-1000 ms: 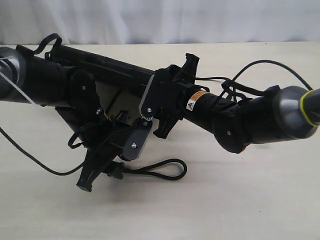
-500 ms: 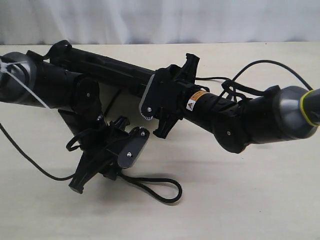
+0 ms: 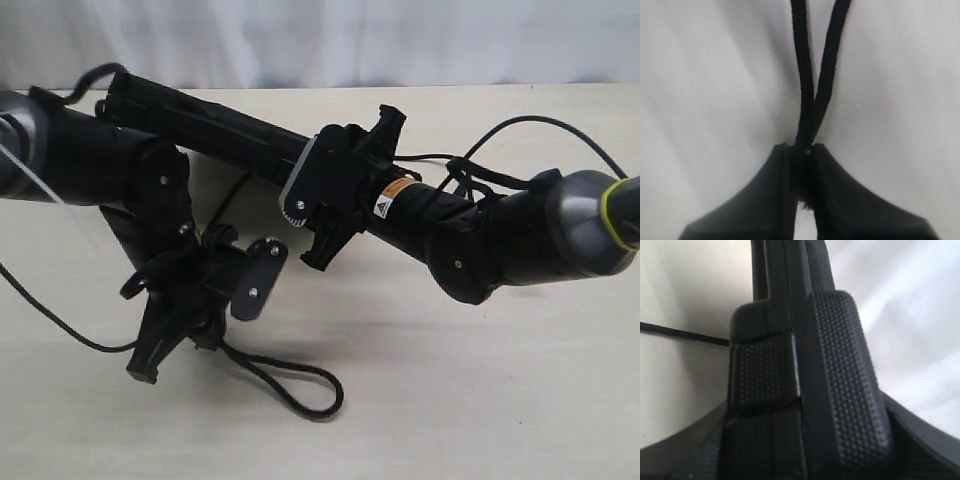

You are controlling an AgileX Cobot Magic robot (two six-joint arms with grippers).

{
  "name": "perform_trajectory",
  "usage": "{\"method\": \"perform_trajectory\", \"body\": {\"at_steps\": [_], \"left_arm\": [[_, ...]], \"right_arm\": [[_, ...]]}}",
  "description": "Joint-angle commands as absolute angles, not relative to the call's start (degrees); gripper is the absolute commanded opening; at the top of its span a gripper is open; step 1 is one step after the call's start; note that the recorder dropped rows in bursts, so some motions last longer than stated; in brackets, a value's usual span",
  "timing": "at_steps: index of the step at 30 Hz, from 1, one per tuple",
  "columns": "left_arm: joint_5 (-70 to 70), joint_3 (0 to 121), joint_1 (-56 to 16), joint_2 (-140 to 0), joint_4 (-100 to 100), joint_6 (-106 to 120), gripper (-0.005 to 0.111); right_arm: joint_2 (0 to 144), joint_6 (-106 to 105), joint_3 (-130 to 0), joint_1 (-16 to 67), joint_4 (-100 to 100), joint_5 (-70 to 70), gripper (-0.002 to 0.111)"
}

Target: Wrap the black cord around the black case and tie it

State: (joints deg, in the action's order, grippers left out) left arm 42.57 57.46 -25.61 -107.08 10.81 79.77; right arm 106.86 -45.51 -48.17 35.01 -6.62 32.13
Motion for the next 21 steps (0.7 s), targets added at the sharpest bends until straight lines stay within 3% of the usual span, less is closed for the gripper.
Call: {"method": "perform_trajectory", "body": {"at_steps": [1, 13, 21], "left_arm": [[46.02, 57.35, -21.42, -99.49, 7.94, 64.97, 0.0], [45.02, 57.35, 0.75, -90.32, 31.24, 58.38, 0.0], [42.51, 57.35, 3.67, -90.42, 33.44, 58.59, 0.0]], "right_arm": [[107.09, -34.54, -47.95, 34.73, -10.24, 29.87, 0.004], [104.42, -33.8, -47.95, 34.73, -25.4, 24.72, 0.004], [100.09, -33.69, -47.95, 34.73, -26.21, 15.1, 0.004]]}}
